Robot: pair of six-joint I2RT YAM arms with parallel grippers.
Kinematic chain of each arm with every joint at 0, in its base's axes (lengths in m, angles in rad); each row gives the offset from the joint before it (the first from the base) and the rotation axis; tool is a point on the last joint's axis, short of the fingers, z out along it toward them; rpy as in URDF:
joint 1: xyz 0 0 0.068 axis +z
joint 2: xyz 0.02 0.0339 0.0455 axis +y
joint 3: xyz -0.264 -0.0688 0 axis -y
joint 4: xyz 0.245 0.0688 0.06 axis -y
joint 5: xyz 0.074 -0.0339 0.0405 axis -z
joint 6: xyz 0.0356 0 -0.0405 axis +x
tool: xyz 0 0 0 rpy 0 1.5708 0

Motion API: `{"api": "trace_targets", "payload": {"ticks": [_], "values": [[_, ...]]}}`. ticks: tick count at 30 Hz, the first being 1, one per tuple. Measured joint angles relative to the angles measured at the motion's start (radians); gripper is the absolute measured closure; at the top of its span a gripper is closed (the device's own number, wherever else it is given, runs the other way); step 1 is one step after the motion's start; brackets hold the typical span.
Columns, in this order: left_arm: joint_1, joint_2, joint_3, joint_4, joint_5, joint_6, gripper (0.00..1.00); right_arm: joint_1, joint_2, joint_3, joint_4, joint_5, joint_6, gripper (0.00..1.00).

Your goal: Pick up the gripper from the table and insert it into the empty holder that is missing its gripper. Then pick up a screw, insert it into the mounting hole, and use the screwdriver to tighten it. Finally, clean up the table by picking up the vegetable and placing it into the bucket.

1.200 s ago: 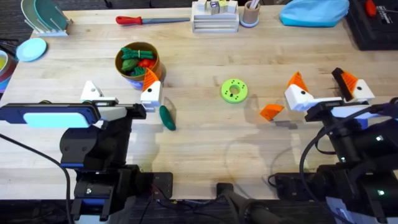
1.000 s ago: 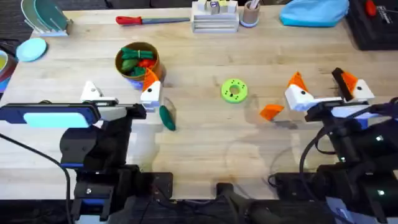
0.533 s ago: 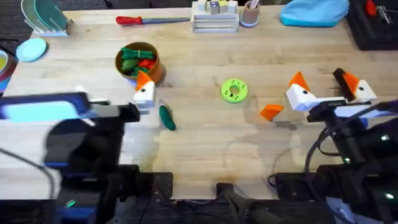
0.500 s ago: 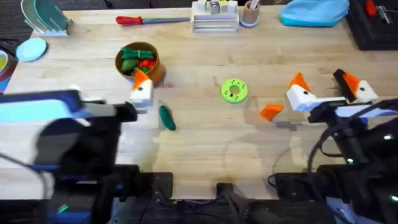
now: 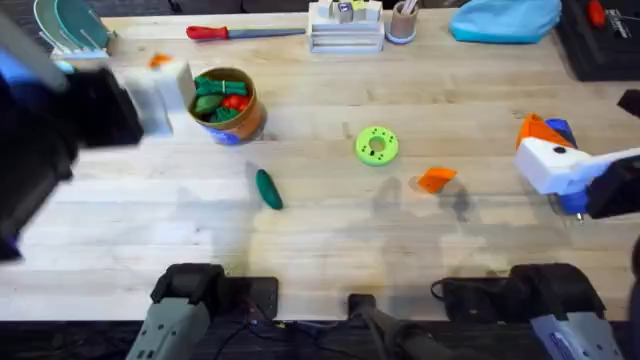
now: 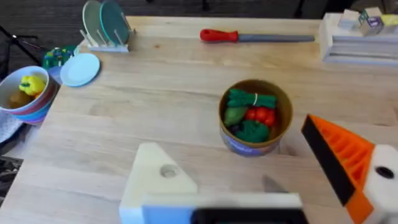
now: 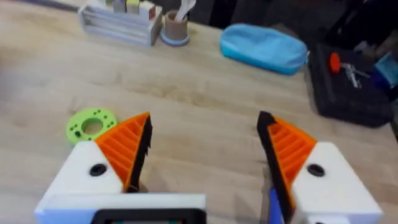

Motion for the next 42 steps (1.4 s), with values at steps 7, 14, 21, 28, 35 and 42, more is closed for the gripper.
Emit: {"api": "trace_targets", "payload": {"ticks": [7,14,21,28,35,42], "values": [[0.000,0.134,0.073,-0.093,0.107,0.000,0.008,0.000,0.083,0.104,-0.139,0.000,0.035,0.010],[-0.003,0.250,0.073,-0.259,0.257,-0.075,0.135,0.000,0.083,0.104,-0.200,0.000,0.046,0.010],[-0.115,0.440,0.035,-0.294,0.338,-0.171,0.358,0.000,0.083,0.104,-0.202,0.000,0.049,0.009],[-0.271,0.488,-0.141,-0.124,0.356,-0.355,0.710,0.000,0.083,0.104,-0.211,0.000,0.049,0.010],[-0.286,0.486,-0.220,-0.104,0.361,-0.447,0.946,0.000,0.083,0.104,-0.222,0.000,0.049,0.010],[-0.311,0.459,-0.177,-0.016,0.469,-0.331,0.028,0.000,0.083,0.104,-0.223,0.000,0.049,0.010]]}}
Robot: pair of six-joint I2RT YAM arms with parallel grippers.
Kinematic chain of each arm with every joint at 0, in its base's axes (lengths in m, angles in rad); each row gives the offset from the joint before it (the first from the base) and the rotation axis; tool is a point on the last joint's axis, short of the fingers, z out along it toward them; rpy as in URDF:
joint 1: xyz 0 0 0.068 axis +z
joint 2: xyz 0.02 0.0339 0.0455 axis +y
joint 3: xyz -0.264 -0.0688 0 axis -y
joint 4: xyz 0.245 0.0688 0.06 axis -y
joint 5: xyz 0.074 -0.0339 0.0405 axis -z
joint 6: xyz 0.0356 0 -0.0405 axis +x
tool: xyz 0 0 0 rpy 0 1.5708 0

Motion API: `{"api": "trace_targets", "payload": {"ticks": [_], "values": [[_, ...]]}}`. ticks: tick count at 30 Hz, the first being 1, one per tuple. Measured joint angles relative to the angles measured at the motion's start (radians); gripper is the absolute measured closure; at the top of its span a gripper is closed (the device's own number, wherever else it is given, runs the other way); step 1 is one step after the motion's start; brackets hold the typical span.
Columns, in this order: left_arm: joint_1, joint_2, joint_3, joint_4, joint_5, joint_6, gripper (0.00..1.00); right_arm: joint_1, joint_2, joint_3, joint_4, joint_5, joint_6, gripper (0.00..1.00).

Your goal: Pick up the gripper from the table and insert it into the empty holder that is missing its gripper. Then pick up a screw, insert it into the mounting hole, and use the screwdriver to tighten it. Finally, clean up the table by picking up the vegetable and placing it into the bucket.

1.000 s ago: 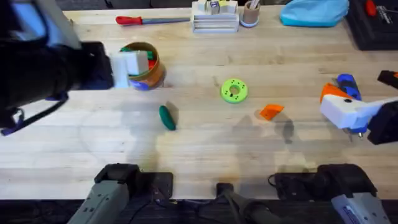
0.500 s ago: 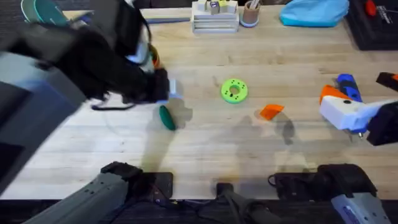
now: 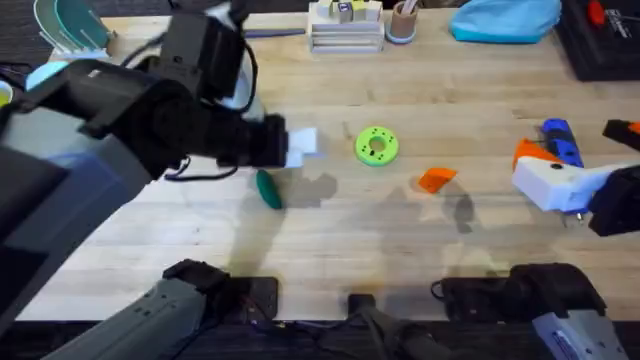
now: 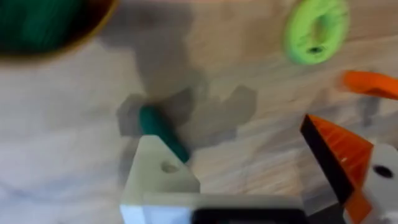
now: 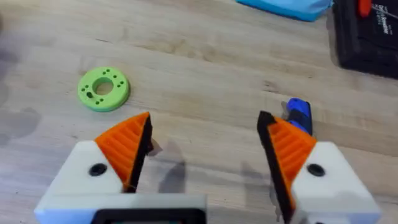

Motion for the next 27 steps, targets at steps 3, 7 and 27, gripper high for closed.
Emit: {"api": "trace_targets", "payload": {"ticks": [3,7,27], "values": [[-0.020,-0.021,0.010,0.127,0.058,0.044,0.008,0.000,0.000,0.000,-0.016,0.000,0.000,0.010],[-0.038,-0.026,0.010,0.392,0.123,0.062,0.008,0.000,0.000,0.000,-0.027,0.000,0.000,0.010],[-0.040,-0.027,0.023,0.700,0.107,0.147,0.008,0.000,0.000,0.000,-0.230,0.000,0.000,0.010]]}}
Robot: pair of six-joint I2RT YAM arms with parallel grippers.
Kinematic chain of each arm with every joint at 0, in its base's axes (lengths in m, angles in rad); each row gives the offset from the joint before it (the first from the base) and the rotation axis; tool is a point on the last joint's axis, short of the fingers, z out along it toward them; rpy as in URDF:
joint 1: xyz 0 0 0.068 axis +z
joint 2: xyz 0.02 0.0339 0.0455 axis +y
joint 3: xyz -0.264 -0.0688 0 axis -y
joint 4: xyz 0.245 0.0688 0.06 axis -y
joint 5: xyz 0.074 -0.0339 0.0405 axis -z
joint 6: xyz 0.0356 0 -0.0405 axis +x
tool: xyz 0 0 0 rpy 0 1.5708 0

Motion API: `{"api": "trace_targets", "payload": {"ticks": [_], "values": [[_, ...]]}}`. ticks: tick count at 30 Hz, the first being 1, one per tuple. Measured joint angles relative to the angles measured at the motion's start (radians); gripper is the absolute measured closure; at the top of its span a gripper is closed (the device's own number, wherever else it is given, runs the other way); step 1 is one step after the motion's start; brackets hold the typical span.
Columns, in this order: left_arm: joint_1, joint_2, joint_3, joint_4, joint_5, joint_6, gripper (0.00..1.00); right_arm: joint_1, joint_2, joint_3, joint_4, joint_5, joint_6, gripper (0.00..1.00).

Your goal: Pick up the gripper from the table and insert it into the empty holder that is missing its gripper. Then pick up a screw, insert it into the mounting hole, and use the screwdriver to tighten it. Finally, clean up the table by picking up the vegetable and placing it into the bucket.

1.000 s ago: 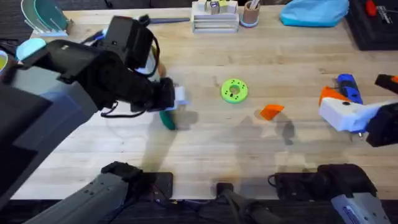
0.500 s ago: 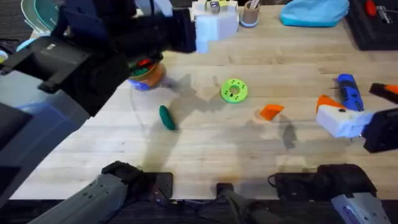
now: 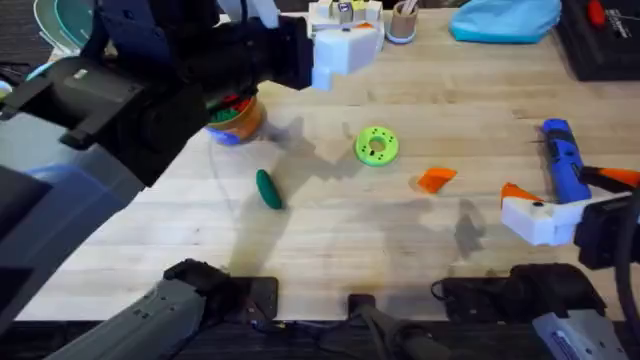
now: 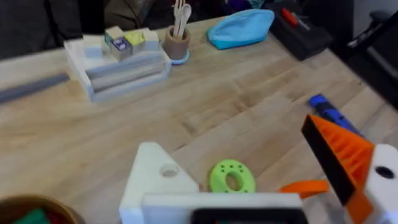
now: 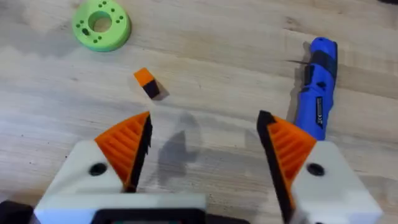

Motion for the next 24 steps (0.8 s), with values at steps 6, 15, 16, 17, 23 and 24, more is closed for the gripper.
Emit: {"api": "trace_targets", "payload": {"ticks": [6,15,16,17,23,24], "values": [[-0.005,-0.012,-0.054,0.108,0.002,0.157,0.008,0.000,0.000,0.000,0.000,0.000,0.000,0.010],[-0.051,-0.187,-0.473,0.597,0.030,0.214,0.008,0.000,0.000,0.000,0.000,0.000,0.000,0.010],[-0.064,-0.214,-0.517,0.623,0.026,0.215,0.008,0.000,0.000,0.000,0.000,0.000,0.000,0.011],[-0.078,-0.244,-0.561,0.641,0.021,0.216,0.008,0.000,0.000,0.000,0.000,0.000,0.000,0.010],[-0.125,-0.453,-0.745,0.658,-0.018,0.222,0.008,0.000,0.000,0.000,0.000,0.000,0.000,0.011],[-0.127,-0.499,-0.771,0.659,-0.027,0.222,0.008,0.000,0.000,0.000,0.000,0.000,0.000,0.011]]}}
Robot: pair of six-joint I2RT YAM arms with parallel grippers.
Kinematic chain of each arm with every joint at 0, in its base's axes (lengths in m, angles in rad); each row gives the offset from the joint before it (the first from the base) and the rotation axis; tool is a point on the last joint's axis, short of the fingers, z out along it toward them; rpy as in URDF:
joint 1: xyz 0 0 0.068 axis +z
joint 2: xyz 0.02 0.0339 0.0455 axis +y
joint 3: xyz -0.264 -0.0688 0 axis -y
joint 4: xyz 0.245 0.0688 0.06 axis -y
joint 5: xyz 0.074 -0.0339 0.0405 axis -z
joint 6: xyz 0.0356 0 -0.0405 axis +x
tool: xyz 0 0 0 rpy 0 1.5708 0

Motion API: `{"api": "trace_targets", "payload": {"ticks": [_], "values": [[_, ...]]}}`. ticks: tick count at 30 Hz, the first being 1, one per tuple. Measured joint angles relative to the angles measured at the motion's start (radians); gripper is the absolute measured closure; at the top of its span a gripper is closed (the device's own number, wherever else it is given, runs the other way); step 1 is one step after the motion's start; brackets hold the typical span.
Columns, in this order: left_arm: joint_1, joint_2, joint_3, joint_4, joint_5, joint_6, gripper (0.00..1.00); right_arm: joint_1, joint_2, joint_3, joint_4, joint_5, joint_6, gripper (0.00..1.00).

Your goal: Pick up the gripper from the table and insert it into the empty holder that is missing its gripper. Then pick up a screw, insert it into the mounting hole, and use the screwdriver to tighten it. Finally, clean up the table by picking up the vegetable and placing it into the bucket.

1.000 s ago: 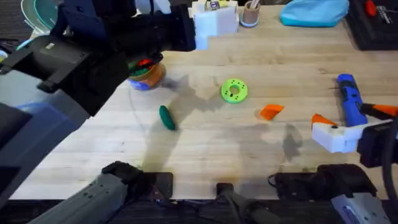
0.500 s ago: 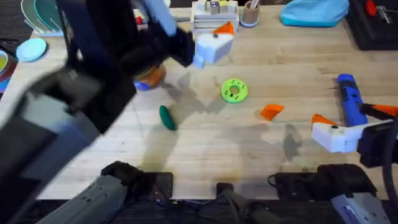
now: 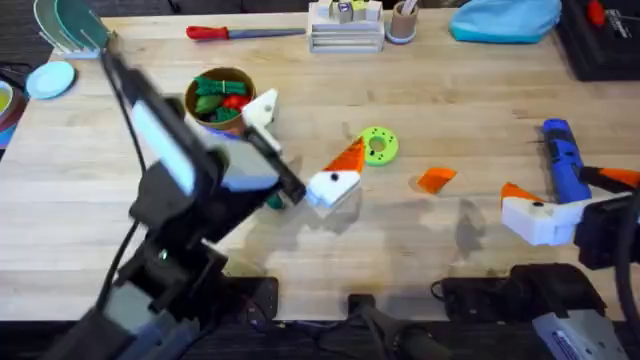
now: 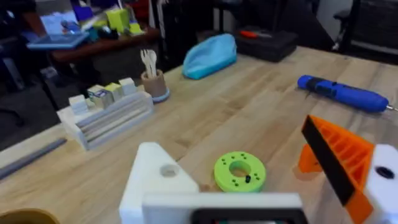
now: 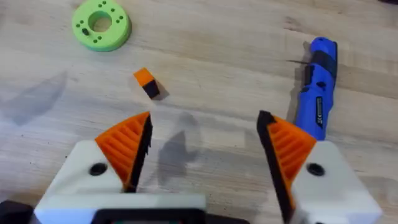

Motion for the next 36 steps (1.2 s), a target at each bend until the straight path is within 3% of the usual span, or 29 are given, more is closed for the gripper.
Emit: {"api": "trace_targets", "payload": {"ticks": [6,12,18,22,36], "values": [[0.000,-0.213,-0.111,-0.026,-0.026,-0.015,0.008,0.000,0.000,0.000,0.000,0.000,0.000,0.010],[0.000,-0.349,-0.122,-0.216,-0.033,-0.047,0.008,0.000,0.000,0.000,0.000,0.000,0.000,0.010],[0.000,-0.493,-0.122,-0.492,-0.033,-0.057,0.008,0.000,0.000,0.000,0.000,0.000,0.000,0.010],[0.000,-0.566,-0.121,-0.501,-0.036,-0.058,0.008,0.000,0.000,0.000,0.000,0.000,0.000,0.010],[0.000,-0.567,-0.121,-0.502,-0.036,-0.061,0.008,0.000,0.000,0.000,0.000,0.000,0.000,0.010]]}}
